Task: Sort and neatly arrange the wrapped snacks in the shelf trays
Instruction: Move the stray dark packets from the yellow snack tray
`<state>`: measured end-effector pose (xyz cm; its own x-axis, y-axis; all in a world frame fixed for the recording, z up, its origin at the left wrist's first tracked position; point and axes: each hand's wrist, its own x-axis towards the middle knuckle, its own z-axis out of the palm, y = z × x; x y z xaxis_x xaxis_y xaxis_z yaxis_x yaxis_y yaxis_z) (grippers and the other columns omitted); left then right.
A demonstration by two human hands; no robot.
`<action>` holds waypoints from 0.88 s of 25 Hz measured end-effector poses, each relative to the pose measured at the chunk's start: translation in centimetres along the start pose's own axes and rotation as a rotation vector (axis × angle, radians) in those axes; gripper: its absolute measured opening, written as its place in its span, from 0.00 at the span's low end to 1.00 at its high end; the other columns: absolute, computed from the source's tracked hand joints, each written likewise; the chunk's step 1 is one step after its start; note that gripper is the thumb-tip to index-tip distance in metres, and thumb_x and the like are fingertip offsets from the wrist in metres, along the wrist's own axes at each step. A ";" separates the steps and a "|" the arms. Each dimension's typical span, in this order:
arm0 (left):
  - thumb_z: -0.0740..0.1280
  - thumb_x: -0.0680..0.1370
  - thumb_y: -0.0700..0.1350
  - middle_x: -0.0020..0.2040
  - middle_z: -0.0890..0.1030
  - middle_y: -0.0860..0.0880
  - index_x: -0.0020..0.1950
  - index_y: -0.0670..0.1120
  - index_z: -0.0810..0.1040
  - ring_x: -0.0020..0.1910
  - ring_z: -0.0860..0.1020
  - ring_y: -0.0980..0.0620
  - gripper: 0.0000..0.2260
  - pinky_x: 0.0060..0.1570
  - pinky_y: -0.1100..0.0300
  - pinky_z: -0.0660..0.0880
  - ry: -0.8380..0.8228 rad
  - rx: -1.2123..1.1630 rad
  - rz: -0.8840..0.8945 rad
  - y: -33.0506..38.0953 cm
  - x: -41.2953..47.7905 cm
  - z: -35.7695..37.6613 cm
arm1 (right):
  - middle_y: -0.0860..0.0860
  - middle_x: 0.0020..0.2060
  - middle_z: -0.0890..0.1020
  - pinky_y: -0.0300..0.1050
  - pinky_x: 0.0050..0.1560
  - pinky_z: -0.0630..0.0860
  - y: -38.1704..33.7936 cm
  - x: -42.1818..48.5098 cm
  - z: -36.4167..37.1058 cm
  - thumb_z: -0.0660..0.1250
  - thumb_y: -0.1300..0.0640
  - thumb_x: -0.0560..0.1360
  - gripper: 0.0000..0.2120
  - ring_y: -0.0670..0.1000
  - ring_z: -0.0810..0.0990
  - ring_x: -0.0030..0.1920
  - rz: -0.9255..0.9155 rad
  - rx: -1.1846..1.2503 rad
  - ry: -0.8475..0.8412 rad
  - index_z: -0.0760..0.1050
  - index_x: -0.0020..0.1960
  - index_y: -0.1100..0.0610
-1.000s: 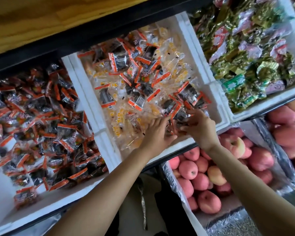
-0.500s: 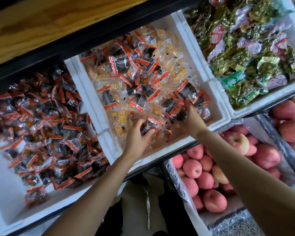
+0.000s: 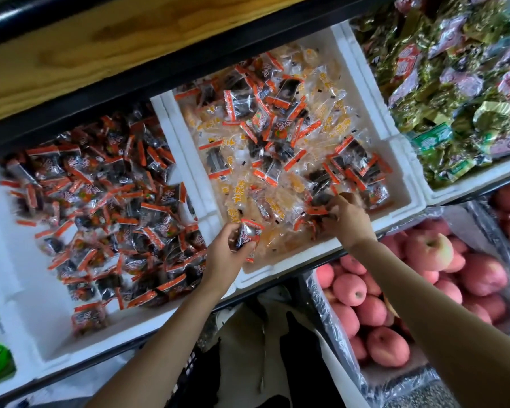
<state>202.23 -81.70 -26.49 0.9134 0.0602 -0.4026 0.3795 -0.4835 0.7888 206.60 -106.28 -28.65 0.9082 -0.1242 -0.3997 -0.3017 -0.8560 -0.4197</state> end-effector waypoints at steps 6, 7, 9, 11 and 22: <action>0.70 0.75 0.38 0.48 0.79 0.55 0.55 0.47 0.73 0.42 0.77 0.65 0.12 0.42 0.72 0.73 0.008 -0.024 0.043 -1.3 0.0 -2.8 | 0.54 0.46 0.82 0.49 0.39 0.75 -4.4 -2.9 0.6 0.65 0.55 0.77 0.09 0.58 0.80 0.41 -0.061 0.040 0.236 0.71 0.54 0.57; 0.69 0.75 0.39 0.49 0.78 0.56 0.56 0.47 0.73 0.42 0.76 0.67 0.12 0.43 0.73 0.73 0.021 -0.024 0.043 -1.5 -0.1 -3.5 | 0.51 0.45 0.82 0.48 0.38 0.76 -6.1 -3.6 0.5 0.66 0.52 0.77 0.10 0.55 0.81 0.40 -0.105 0.128 0.270 0.70 0.53 0.57; 0.69 0.76 0.42 0.51 0.77 0.56 0.59 0.46 0.72 0.44 0.74 0.67 0.12 0.47 0.71 0.72 0.069 -0.017 0.031 -2.3 -0.2 -5.8 | 0.45 0.43 0.80 0.43 0.37 0.75 -10.3 -5.5 0.9 0.68 0.52 0.75 0.13 0.46 0.80 0.39 -0.225 0.357 0.217 0.67 0.53 0.56; 0.68 0.77 0.44 0.56 0.77 0.53 0.62 0.44 0.72 0.46 0.74 0.65 0.15 0.47 0.72 0.69 0.116 0.041 0.011 -3.8 -0.5 -8.7 | 0.41 0.42 0.78 0.41 0.40 0.75 -14.3 -7.3 2.7 0.67 0.55 0.76 0.14 0.44 0.79 0.39 -0.296 0.457 0.033 0.65 0.55 0.54; 0.63 0.79 0.38 0.56 0.76 0.40 0.68 0.39 0.67 0.39 0.74 0.55 0.18 0.36 0.71 0.69 0.165 0.417 -0.058 -12.1 0.7 -21.1 | 0.56 0.68 0.63 0.48 0.58 0.72 -25.2 -6.0 11.5 0.57 0.73 0.74 0.26 0.59 0.73 0.60 -0.494 0.032 -0.127 0.65 0.69 0.56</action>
<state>201.37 -57.34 -26.50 0.9165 0.2195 -0.3345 0.3698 -0.7838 0.4989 205.42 -78.17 -25.06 0.9028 0.3553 -0.2422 0.1443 -0.7810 -0.6077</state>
